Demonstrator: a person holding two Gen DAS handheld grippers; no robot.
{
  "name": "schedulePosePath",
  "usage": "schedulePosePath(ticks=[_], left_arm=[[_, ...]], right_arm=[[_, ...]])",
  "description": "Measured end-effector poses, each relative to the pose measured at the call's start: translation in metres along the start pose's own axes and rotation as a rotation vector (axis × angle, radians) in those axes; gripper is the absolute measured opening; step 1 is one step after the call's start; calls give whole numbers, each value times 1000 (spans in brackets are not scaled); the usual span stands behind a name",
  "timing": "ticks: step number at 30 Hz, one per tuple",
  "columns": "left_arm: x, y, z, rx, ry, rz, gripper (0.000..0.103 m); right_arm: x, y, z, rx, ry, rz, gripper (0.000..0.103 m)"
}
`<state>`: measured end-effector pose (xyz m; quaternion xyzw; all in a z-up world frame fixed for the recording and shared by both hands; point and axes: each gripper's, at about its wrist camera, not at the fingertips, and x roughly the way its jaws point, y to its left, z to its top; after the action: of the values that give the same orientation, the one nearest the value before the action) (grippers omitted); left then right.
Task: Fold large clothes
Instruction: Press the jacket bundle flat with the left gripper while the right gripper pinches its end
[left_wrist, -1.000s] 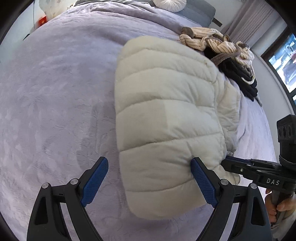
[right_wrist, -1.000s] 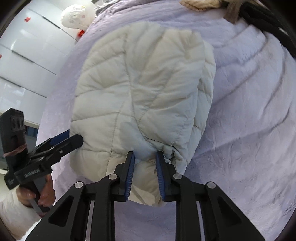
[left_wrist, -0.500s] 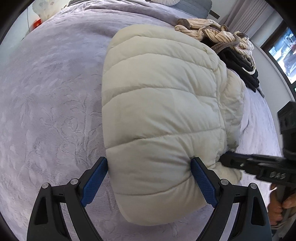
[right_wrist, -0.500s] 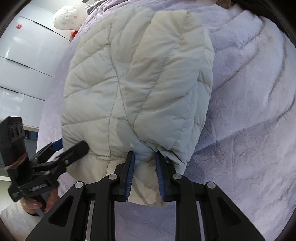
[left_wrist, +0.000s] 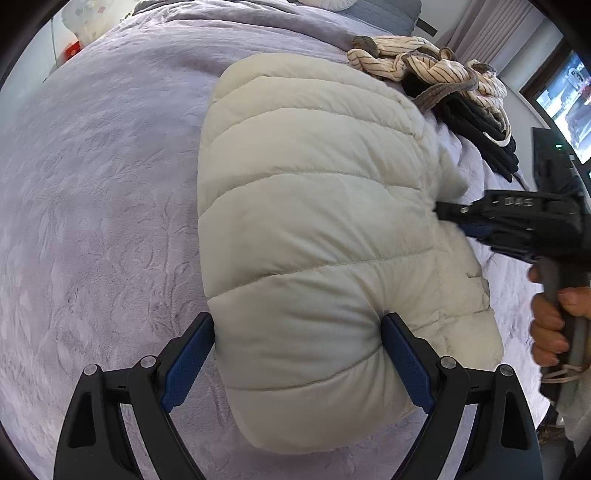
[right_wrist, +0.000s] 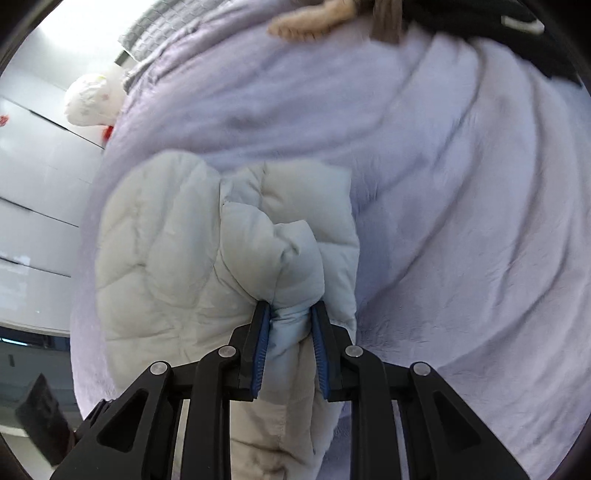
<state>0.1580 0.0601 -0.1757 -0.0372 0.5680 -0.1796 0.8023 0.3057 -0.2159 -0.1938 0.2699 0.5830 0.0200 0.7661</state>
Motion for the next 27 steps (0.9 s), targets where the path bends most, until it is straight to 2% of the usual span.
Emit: schedulePosePath(ticks=[16,27], left_arm=[[-7,0,3,-12,5,3,92],[-20,5,2,-33,-8,-6,92]], right_arm=[[-3,-4,0,32,4,38,24],[-25,6,-14,8,6,75,24]])
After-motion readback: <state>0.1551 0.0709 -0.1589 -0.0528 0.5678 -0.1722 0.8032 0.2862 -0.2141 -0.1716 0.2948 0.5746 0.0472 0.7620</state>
